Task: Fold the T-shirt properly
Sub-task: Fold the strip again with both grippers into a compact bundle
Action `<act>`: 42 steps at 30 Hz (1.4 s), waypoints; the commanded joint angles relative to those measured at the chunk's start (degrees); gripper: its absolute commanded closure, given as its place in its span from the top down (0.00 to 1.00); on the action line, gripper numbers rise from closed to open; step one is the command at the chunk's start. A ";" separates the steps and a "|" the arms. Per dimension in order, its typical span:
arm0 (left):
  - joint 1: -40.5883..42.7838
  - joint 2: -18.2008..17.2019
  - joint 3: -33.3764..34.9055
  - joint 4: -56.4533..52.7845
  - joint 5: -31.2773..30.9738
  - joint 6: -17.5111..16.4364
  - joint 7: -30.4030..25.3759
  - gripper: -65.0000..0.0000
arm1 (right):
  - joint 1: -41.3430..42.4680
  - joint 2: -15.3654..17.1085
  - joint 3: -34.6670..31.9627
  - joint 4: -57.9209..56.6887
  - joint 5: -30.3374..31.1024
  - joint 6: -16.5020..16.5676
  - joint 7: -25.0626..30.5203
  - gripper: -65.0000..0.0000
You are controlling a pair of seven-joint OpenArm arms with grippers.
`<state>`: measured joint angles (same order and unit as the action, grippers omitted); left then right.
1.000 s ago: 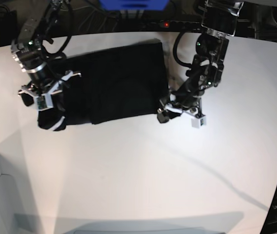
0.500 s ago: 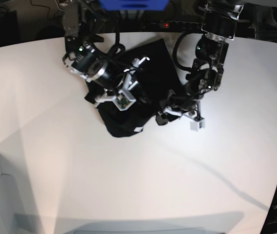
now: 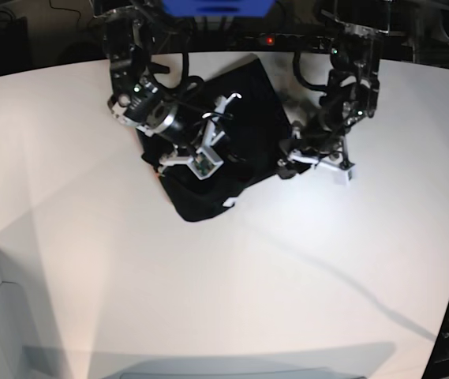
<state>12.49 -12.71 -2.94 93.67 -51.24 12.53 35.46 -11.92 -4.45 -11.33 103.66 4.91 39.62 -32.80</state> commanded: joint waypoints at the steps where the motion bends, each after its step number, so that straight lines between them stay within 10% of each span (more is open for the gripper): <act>1: 0.83 -0.52 -2.38 2.20 -0.49 0.70 -0.78 0.51 | 0.89 -0.08 -0.14 1.00 1.29 0.38 1.90 0.00; 6: 11.03 -0.08 -9.41 10.82 -0.58 0.61 -0.78 0.48 | 0.98 1.15 -0.05 1.00 1.55 0.38 1.90 0.00; 15: 13.22 4.49 -3.87 6.68 -0.05 0.70 -1.22 0.00 | 1.94 0.71 -1.11 1.44 1.64 0.38 1.90 0.00; 42: 4.61 0.71 0.08 0.62 -0.05 0.43 -1.22 0.00 | 12.14 -2.01 -14.21 -13.94 1.55 0.38 1.90 0.00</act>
<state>17.23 -11.62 -2.85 93.45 -51.48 12.19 34.11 -0.43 -5.54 -25.17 88.73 4.93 39.59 -32.91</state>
